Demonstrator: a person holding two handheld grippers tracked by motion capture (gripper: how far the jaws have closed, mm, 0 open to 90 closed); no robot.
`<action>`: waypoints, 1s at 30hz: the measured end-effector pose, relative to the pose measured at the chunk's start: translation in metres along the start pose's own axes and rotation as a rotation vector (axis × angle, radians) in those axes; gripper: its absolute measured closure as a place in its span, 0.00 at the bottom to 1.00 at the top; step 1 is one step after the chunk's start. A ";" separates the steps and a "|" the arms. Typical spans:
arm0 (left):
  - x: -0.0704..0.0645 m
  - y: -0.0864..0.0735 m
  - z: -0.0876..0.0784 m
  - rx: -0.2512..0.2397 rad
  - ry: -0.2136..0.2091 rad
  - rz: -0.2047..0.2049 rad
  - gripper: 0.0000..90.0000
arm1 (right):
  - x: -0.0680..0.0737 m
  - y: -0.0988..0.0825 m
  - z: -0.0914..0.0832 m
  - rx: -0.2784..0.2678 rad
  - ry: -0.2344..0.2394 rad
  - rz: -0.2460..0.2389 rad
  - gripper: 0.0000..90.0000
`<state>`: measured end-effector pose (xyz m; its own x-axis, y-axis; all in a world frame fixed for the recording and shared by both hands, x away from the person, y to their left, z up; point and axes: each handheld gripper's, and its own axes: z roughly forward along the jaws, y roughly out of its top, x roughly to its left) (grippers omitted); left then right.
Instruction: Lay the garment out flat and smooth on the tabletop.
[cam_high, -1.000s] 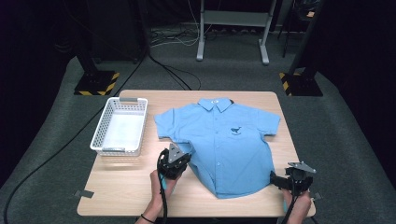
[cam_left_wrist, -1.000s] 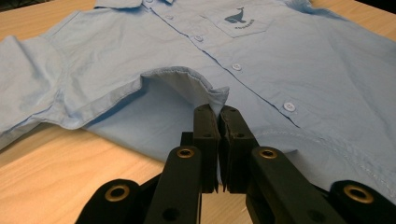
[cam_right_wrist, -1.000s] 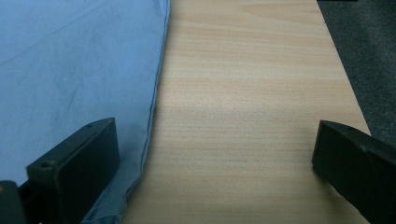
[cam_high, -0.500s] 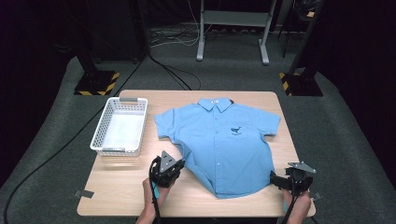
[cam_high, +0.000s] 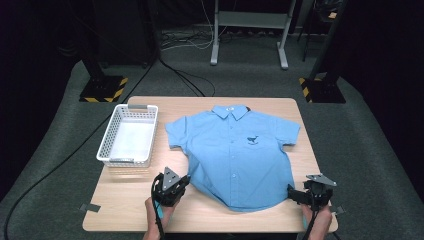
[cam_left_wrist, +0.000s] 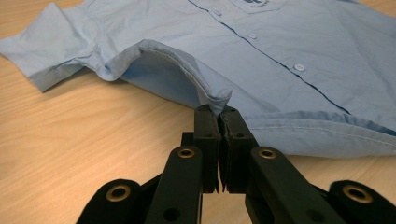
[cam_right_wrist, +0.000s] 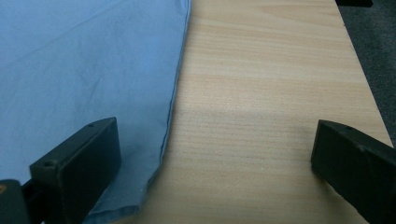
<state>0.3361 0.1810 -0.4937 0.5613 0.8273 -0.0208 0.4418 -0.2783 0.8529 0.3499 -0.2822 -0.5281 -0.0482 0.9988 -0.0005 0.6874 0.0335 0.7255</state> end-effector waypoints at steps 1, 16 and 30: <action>0.000 -0.002 -0.001 -0.001 0.001 -0.004 0.96 | 0.000 0.000 0.000 0.000 0.000 -0.001 0.01; 0.009 -0.037 -0.015 0.065 0.028 -0.054 0.96 | -0.001 0.000 0.000 0.002 -0.002 0.006 0.00; 0.010 -0.041 -0.041 0.039 0.109 -0.152 0.28 | -0.001 0.000 0.000 0.003 -0.005 0.009 0.00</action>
<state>0.2948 0.2205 -0.5079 0.4084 0.9084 -0.0894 0.5434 -0.1633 0.8234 0.3504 -0.2827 -0.5282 -0.0384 0.9993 0.0022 0.6898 0.0249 0.7236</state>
